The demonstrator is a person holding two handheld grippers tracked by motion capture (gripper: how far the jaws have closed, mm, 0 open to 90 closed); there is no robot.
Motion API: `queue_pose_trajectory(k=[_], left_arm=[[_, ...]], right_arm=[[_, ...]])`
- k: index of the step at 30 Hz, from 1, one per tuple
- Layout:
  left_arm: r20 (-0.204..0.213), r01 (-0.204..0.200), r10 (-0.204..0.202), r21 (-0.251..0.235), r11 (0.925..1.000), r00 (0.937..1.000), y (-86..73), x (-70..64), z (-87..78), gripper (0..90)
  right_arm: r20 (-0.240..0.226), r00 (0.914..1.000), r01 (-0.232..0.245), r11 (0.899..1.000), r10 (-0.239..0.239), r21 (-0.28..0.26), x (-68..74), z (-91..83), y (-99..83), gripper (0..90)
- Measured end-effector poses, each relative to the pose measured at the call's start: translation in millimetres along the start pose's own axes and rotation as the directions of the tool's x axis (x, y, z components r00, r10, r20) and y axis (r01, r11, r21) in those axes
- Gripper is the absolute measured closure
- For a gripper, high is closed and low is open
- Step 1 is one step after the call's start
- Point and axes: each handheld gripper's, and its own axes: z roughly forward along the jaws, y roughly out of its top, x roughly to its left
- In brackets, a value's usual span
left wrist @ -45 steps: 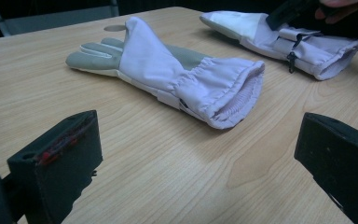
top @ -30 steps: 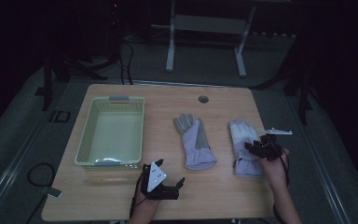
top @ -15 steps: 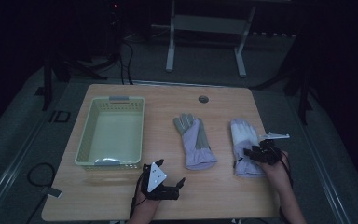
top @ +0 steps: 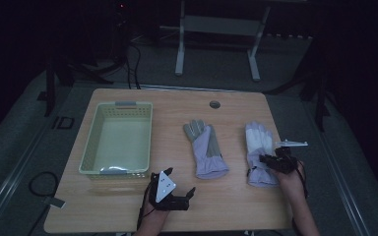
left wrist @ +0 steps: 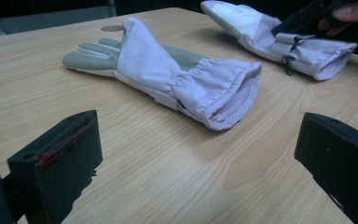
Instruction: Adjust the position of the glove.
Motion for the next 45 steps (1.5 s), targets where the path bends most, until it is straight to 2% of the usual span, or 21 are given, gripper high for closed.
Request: queue_pose_trajectory(k=[3,6,10,13,17,22,27,31,36,39,40,41,45], left_arm=[[0.000,-0.001,0.001,0.001,1.0000,1.0000,0.0,-0.1,0.0,0.7],[-0.001,-0.001,0.001,0.000,1.0000,1.0000,0.0,-0.1,0.0,0.7],[0.000,0.001,-0.001,0.000,1.0000,1.0000,0.0,0.0,-0.1,0.7],[-0.002,-0.002,0.002,-0.001,1.0000,1.0000,0.0,0.1,0.0,0.7],[-0.004,-0.001,0.001,-0.001,1.0000,1.0000,-0.1,-0.1,-0.1,0.7],[-0.010,-0.001,0.001,-0.002,1.0000,0.9999,-0.2,-0.2,-0.3,0.7],[-0.010,-0.005,0.005,-0.003,1.0000,0.9999,-0.2,-0.5,-0.5,0.7],[-0.009,-0.005,0.005,-0.003,1.0000,0.9999,-0.3,-0.5,-0.6,0.7],[-0.009,-0.005,0.005,-0.005,1.0000,0.9999,-0.3,-0.6,-0.6,0.7],[-0.009,-0.005,0.005,-0.005,1.0000,1.0000,-0.4,-0.8,-0.6,0.7],[-0.009,-0.005,0.005,-0.005,1.0000,1.0000,-0.4,-0.8,-0.6,0.7],[-0.008,-0.005,0.005,-0.006,1.0000,1.0000,-0.4,-0.8,-0.6,0.7],[-0.007,-0.005,0.005,-0.004,1.0000,1.0000,-0.4,-0.7,-0.7,0.7]], right_arm=[[-0.025,0.9996,-0.011,1.000,0.011,-0.004,-0.8,-12.8,8.4,81.0],[-0.031,0.9994,-0.012,0.999,0.011,-0.030,-1.3,-24.3,17.1,81.0],[-0.046,0.9990,-0.002,0.999,0.000,-0.050,0.3,-35.4,27.4,81.0],[-0.054,0.9985,0.008,0.997,-0.012,-0.077,4.3,-49.5,43.8,81.0],[-0.066,0.9977,0.008,0.995,-0.015,-0.102,9.8,-58.6,56.0,81.0],[-0.077,0.9963,0.029,0.992,-0.039,-0.120,32.2,-67.7,78.9,80.9],[-0.106,0.9912,0.067,0.991,-0.079,-0.112,61.2,-65.3,96.0,81.0],[-0.124,0.9841,0.114,0.988,-0.127,-0.105,86.9,-59.6,106.5,80.9],[-0.157,0.9744,0.146,0.984,-0.161,-0.103,120.0,-54.9,118.3,80.9],[-0.154,0.9719,0.166,0.982,-0.178,-0.087,137.3,-48.1,122.0,80.9],[-0.154,0.9719,0.166,0.982,-0.178,-0.087,137.3,-48.1,122.0,80.9],[-0.146,0.9705,0.184,0.981,-0.191,-0.061,145.3,-39.2,121.6,80.8],[-0.152,0.9699,0.189,0.982,-0.190,-0.024,152.7,-22.2,116.0,80.8]])
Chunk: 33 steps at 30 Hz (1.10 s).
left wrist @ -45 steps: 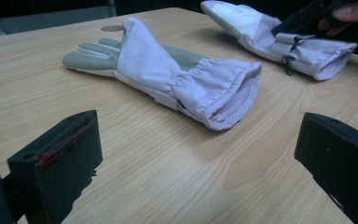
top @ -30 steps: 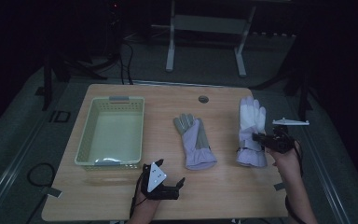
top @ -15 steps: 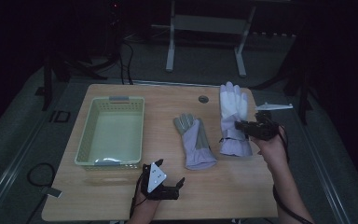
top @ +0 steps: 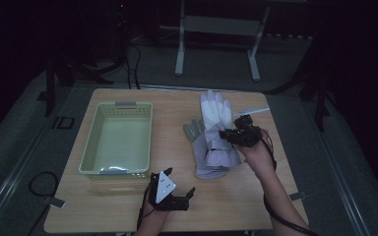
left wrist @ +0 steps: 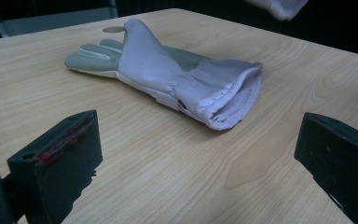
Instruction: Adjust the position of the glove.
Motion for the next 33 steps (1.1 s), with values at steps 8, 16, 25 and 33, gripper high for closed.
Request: queue_pose_trajectory(k=[8,16,25,33], left_arm=[[0.002,0.000,0.000,0.001,1.0000,1.0000,0.0,0.0,0.1,0.7],[0.001,-0.001,0.001,0.001,1.0000,1.0000,0.1,0.1,0.0,0.7],[0.003,-0.001,0.001,0.000,1.0000,1.0000,0.0,0.1,0.1,0.7],[0.006,0.002,-0.002,0.000,1.0000,1.0000,0.0,0.1,0.2,0.7]], right_arm=[[0.023,0.9995,-0.023,0.998,0.021,0.061,2.3,33.1,-9.7,80.8],[0.023,0.9988,-0.047,0.993,0.045,0.111,2.4,58.8,-17.6,80.5],[0.036,0.9982,-0.053,0.988,0.049,0.145,3.9,78.0,-22.6,79.2],[0.033,0.9973,-0.071,0.985,0.066,0.159,3.4,89.7,-29.8,70.4]])
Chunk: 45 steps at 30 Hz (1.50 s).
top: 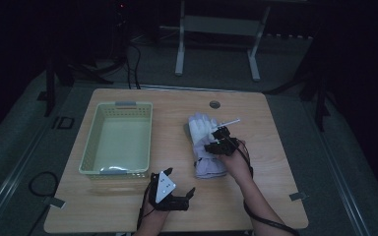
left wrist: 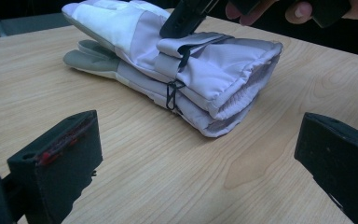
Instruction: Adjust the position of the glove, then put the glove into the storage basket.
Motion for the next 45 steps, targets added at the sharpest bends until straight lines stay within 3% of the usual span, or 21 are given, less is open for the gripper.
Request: queue_pose_trajectory(k=[6,7,13,18,21,23,26,29,32,35,37,39,45], left_arm=[[0.011,0.007,-0.007,0.000,1.0000,0.9999,0.0,1.1,-0.1,0.7],[0.014,0.009,-0.009,-0.001,1.0000,0.9999,0.0,1.3,0.0,0.7],[0.028,0.012,-0.012,0.007,0.9999,0.9995,0.3,2.7,0.4,0.7],[0.033,0.017,-0.018,0.020,0.9996,0.9993,1.0,2.9,2.1,0.7],[0.032,0.019,-0.020,0.028,0.9994,0.9993,1.4,3.2,2.9,0.7],[0.035,0.033,-0.034,0.031,0.9990,0.9988,1.5,4.1,3.2,0.7],[0.032,0.048,-0.050,0.042,0.9979,0.9983,1.9,5.2,4.0,0.7],[0.035,0.047,-0.048,0.039,0.9982,0.9982,2.6,4.2,5.1,0.7],[0.055,0.038,-0.041,0.047,0.9982,0.9977,6.7,1.4,6.8,0.7],[0.110,0.068,-0.074,0.061,0.9958,0.9912,14.4,-0.2,8.7,0.7],[0.146,0.081,-0.092,0.080,0.9935,0.9849,21.2,0.0,11.0,0.7],[0.149,0.078,-0.094,0.109,0.9910,0.9844,28.7,0.2,14.0,0.7],[0.108,0.082,-0.095,0.115,0.9900,0.9896,50.1,3.9,20.3,0.7]], right_arm=[[0.009,1.0000,-0.004,1.000,0.004,-0.014,2.6,-0.2,-1.1,64.7],[0.002,0.9999,0.010,0.999,-0.010,-0.031,2.5,-3.8,-0.9,57.5],[-0.013,0.9992,0.037,0.994,-0.038,-0.107,-0.7,-17.5,-2.2,41.4],[-0.091,0.9946,0.033,0.986,-0.049,-0.166,-8.2,-26.6,-4.8,19.1],[-0.096,0.9924,0.055,0.975,-0.077,-0.216,-13.9,-31.0,-10.5,14.4],[-0.117,0.9895,0.056,0.971,-0.085,-0.233,-17.9,-32.5,-13.4,15.1],[-0.099,0.9897,0.076,0.965,-0.104,-0.252,-20.6,-34.5,-17.0,15.8],[-0.034,0.9844,0.157,0.949,-0.173,-0.272,-20.5,-40.1,-20.9,14.2],[-0.011,0.9798,0.189,0.940,-0.200,-0.286,-20.9,-45.8,-22.4,14.1],[-0.001,0.9782,0.197,0.930,-0.208,-0.311,-24.2,-51.6,-24.5,14.1],[0.022,0.9748,0.216,0.915,-0.222,-0.342,-26.9,-54.8,-26.9,14.1],[0.039,0.9701,0.237,0.904,-0.240,-0.356,-29.6,-56.9,-29.2,14.1],[0.030,0.9834,0.178,0.920,-0.179,-0.349,-41.6,-59.7,-34.5,13.9]])
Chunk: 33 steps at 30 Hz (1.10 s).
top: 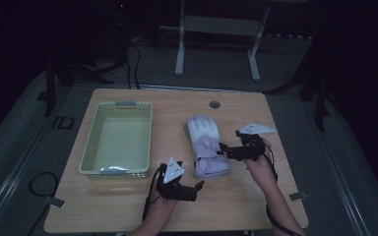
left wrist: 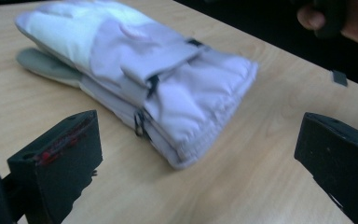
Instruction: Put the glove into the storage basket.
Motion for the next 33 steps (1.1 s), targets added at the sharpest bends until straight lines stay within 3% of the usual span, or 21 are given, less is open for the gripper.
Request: queue_pose_trajectory(k=[3,6,11,16,18,20,21,22,23,26,27,29,30,31,33], left_arm=[[0.001,0.000,0.000,-0.001,1.0000,1.0000,12.2,1.1,1.8,0.7],[-0.011,-0.014,0.014,-0.002,0.9999,0.9998,26.2,2.2,3.9,0.7],[-0.065,-0.019,0.019,0.009,0.9998,0.9977,43.5,6.7,12.4,0.7],[-0.083,0.019,-0.016,0.046,0.9988,0.9964,44.7,11.7,26.8,0.9],[-0.118,0.034,-0.027,0.060,0.9976,0.9927,41.7,12.0,32.7,10.7],[-0.134,0.042,-0.031,0.076,0.9962,0.9904,39.8,12.4,36.0,14.2],[-0.146,0.055,-0.039,0.109,0.9925,0.9885,37.4,13.4,41.1,14.2],[-0.134,0.103,-0.086,0.127,0.9866,0.9873,33.2,15.4,46.4,14.2],[-0.135,0.120,-0.102,0.135,0.9836,0.9856,31.2,16.2,48.4,14.8],[-0.136,0.144,-0.123,0.153,0.9776,0.9831,27.2,17.4,52.5,17.7],[-0.125,0.201,-0.180,0.189,0.9611,0.9757,17.2,21.1,60.6,18.6],[-0.110,0.235,-0.216,0.201,0.9512,0.9701,11.9,23.5,63.5,19.4],[-0.110,0.235,-0.216,0.201,0.9512,0.9701,11.9,23.5,63.5,20.4],[-0.104,0.246,-0.229,0.204,0.9475,0.9680,8.7,24.6,65.1,20.4],[-0.091,0.254,-0.240,0.211,0.9438,0.9665,4.6,26.7,67.1,20.9]], right_arm=[[0.011,0.9987,-0.049,0.999,0.049,-0.004,-4.4,1.1,-1.7,12.4],[-0.011,0.9979,-0.064,0.998,0.065,0.012,-5.6,4.5,-2.2,10.3],[-0.004,0.9989,-0.047,0.999,0.047,0.006,-4.8,10.9,-0.4,14.3],[0.009,0.9988,-0.048,0.999,0.048,-0.002,-7.8,17.9,4.1,23.2],[0.009,0.9990,-0.044,0.999,0.044,0.012,-8.2,22.6,5.1,25.0],[0.002,0.9988,-0.049,0.999,0.049,0.019,-8.3,25.3,5.1,25.3],[-0.005,0.9983,-0.058,0.998,0.059,0.023,-8.1,27.9,4.5,25.3],[-0.012,0.9980,-0.061,0.998,0.062,0.033,-8.0,31.6,3.3,25.3],[-0.020,0.9970,-0.074,0.996,0.075,0.047,-8.4,36.1,0.8,25.2],[-0.030,0.9957,-0.085,0.994,0.087,0.061,-8.9,40.1,-2.7,25.3],[-0.055,0.9912,-0.114,0.988,0.120,0.103,-9.1,48.4,-11.7,25.2],[-0.081,0.9850,-0.139,0.980,0.152,0.145,-9.8,55.1,-18.0,27.2],[-0.081,0.9850,-0.139,0.980,0.152,0.145,-9.8,55.1,-18.0,27.2],[-0.095,0.9812,-0.152,0.975,0.168,0.161,-10.7,57.5,-20.3,30.6],[-0.129,0.9640,-0.204,0.958,0.233,0.202,-14.5,62.6,-25.3,36.6]])
